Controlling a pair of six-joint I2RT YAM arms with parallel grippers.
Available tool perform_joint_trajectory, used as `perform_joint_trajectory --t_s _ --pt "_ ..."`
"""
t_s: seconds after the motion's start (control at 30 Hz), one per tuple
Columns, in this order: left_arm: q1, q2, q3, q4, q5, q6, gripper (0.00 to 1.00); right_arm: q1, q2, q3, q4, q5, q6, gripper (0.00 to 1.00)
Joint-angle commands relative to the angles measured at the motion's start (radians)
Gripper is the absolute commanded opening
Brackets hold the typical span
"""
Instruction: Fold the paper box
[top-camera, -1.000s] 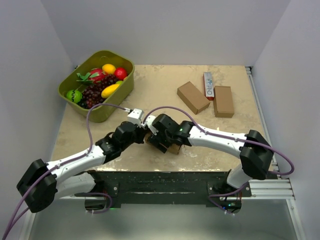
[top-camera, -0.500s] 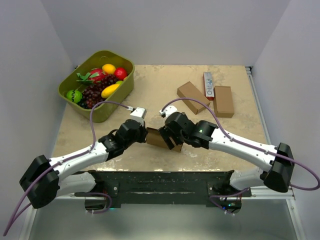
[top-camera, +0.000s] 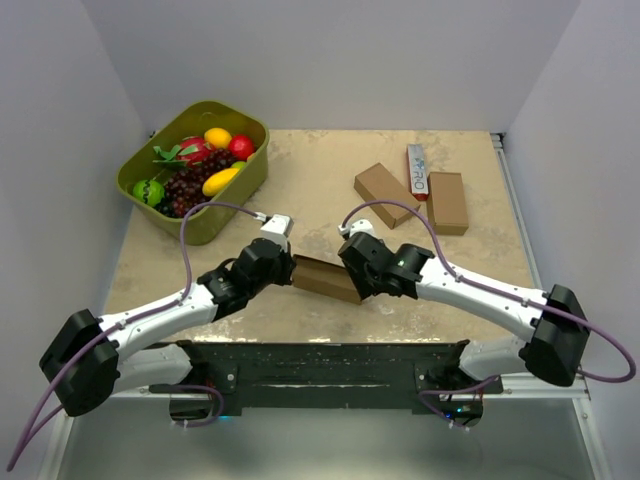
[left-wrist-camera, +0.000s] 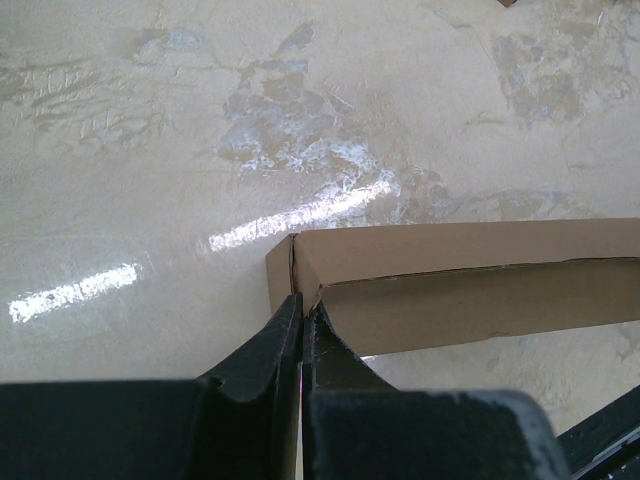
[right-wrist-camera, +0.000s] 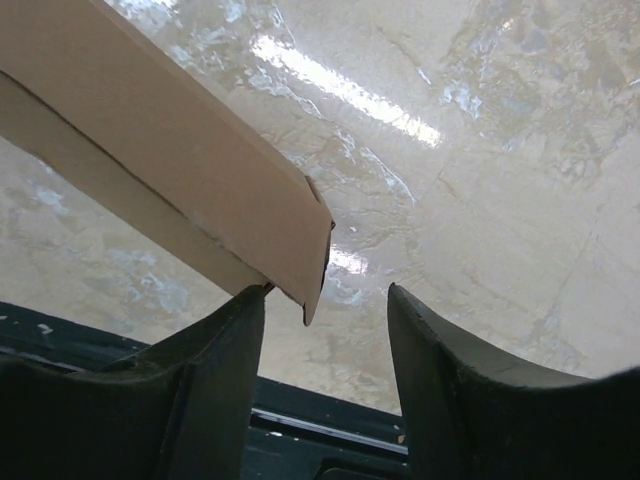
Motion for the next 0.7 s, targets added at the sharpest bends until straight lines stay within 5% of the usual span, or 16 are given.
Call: perform_joint_trajectory --t_s 0.0,0.2,0.67 --pt "-0.015 0.019 -0.006 -0.132 0.008 -0.018 0.0 -0.008 0.038 -0.017 0.019 0.02 0.018 0.49" --pt "-0.018 0.037 0.008 -0.152 0.0 0.002 0.0 -0.017 0.039 0.009 0.005 -0.035 -0.006 0.18" --pt "-0.044 0.115 0.086 -0.217 -0.051 0.048 0.0 -0.233 0.064 0.088 0.009 -0.387 -0.091 0.02"
